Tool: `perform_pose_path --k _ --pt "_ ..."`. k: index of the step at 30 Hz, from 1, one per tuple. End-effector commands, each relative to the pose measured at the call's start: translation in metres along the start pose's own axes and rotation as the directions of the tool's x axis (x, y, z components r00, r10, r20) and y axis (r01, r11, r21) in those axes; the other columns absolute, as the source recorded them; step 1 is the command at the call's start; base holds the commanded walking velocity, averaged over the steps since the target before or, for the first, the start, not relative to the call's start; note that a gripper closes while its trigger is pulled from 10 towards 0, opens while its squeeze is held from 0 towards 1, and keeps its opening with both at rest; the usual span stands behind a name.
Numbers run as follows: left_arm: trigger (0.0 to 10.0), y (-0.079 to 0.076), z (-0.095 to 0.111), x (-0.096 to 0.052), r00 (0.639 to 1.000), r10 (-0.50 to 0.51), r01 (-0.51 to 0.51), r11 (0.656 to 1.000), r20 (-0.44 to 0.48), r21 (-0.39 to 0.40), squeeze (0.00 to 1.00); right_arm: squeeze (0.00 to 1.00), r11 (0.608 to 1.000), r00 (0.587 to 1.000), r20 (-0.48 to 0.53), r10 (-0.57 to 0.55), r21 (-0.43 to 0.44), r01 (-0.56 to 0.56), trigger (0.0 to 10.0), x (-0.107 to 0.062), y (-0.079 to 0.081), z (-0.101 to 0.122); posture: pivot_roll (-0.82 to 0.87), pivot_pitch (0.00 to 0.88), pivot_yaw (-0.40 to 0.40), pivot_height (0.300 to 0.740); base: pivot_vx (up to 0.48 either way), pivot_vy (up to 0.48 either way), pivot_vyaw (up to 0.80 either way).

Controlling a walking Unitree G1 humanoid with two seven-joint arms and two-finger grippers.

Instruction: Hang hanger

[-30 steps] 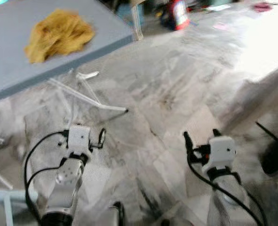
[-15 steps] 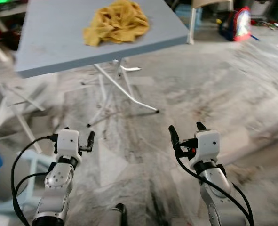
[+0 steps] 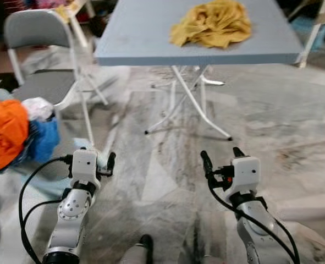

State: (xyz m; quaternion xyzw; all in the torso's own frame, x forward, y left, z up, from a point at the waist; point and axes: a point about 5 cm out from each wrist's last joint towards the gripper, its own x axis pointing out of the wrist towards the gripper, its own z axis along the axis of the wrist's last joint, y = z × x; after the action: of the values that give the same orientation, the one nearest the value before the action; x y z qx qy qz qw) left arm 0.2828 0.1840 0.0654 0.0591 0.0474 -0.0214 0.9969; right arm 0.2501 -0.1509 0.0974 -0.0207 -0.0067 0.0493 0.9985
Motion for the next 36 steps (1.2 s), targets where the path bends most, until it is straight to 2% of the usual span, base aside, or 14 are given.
perform_pose_path --k 1,6,10,12,13,16,20,27,31,36 --pt "10.0 0.002 -0.002 -0.001 1.000 -0.014 0.014 1.000 -0.019 0.005 0.00 0.00 0.997 0.998 -0.016 -0.053 0.047 0.054 10.0 -0.002 -0.004 -0.001 -0.09 0.218 0.061 0.740 0.000 0.000 0.00" --pt "10.0 0.001 0.000 -0.001 0.999 -0.029 0.029 1.000 -0.015 0.003 0.00 0.00 0.991 0.993 -0.059 -0.098 0.082 0.102 10.0 -0.003 -0.008 -0.008 -0.09 0.218 0.061 0.740 0.000 0.000 0.00" --pt "10.0 0.000 0.001 -0.002 0.999 -0.039 0.039 0.999 -0.020 -0.006 0.00 0.00 0.987 0.986 -0.065 -0.155 0.037 0.157 10.0 -0.002 -0.012 -0.008 -0.08 0.227 0.060 0.740 0.000 0.000 0.00" --pt "10.0 0.000 0.001 -0.003 0.999 -0.046 0.046 0.999 -0.017 -0.008 0.00 0.00 0.984 0.990 -0.063 -0.129 0.114 0.136 10.0 -0.001 -0.010 -0.009 -0.08 0.226 0.060 0.740 0.000 -0.036 0.00" --pt "10.0 0.000 0.001 -0.003 0.999 -0.048 0.048 0.999 -0.018 -0.008 0.00 0.00 0.984 0.989 -0.064 -0.130 0.114 0.137 10.0 -0.001 -0.010 -0.008 -0.07 0.225 0.060 0.740 0.000 0.244 0.00" --pt "10.0 -0.001 0.001 -0.003 0.999 -0.048 0.047 0.999 -0.020 -0.017 0.00 0.00 0.978 0.982 -0.077 -0.173 0.106 0.181 10.0 0.000 -0.014 -0.009 -0.07 0.222 0.060 0.740 0.000 0.311 0.00" --pt "10.0 0.000 0.002 -0.002 0.999 -0.043 0.042 0.999 -0.021 -0.023 0.00 0.00 0.979 0.983 -0.078 -0.165 0.108 0.173 10.0 0.001 -0.014 -0.007 -0.08 0.220 0.063 0.740 0.000 0.312 0.00" --pt "10.0 -0.001 0.006 0.000 0.999 -0.046 0.045 0.999 -0.015 -0.030 0.00 0.00 0.972 0.981 -0.014 -0.194 0.131 0.195 10.0 -0.001 -0.020 0.003 -0.08 0.222 0.068 0.740 0.000 0.415 0.00" --pt "10.0 0.000 0.007 0.001 0.999 -0.048 0.047 0.998 -0.013 -0.029 0.00 0.00 0.972 0.977 0.006 -0.214 0.101 0.213 10.0 -0.003 -0.024 0.007 -0.08 0.220 0.074 0.740 0.000 0.480 0.00" --pt "10.0 0.009 0.003 -0.001 0.999 -0.030 0.030 0.999 -0.028 -0.010 0.00 0.00 0.967 0.974 0.001 -0.228 0.119 0.226 10.0 -0.002 -0.026 0.005 -0.08 0.218 0.080 0.740 0.000 0.480 0.00"
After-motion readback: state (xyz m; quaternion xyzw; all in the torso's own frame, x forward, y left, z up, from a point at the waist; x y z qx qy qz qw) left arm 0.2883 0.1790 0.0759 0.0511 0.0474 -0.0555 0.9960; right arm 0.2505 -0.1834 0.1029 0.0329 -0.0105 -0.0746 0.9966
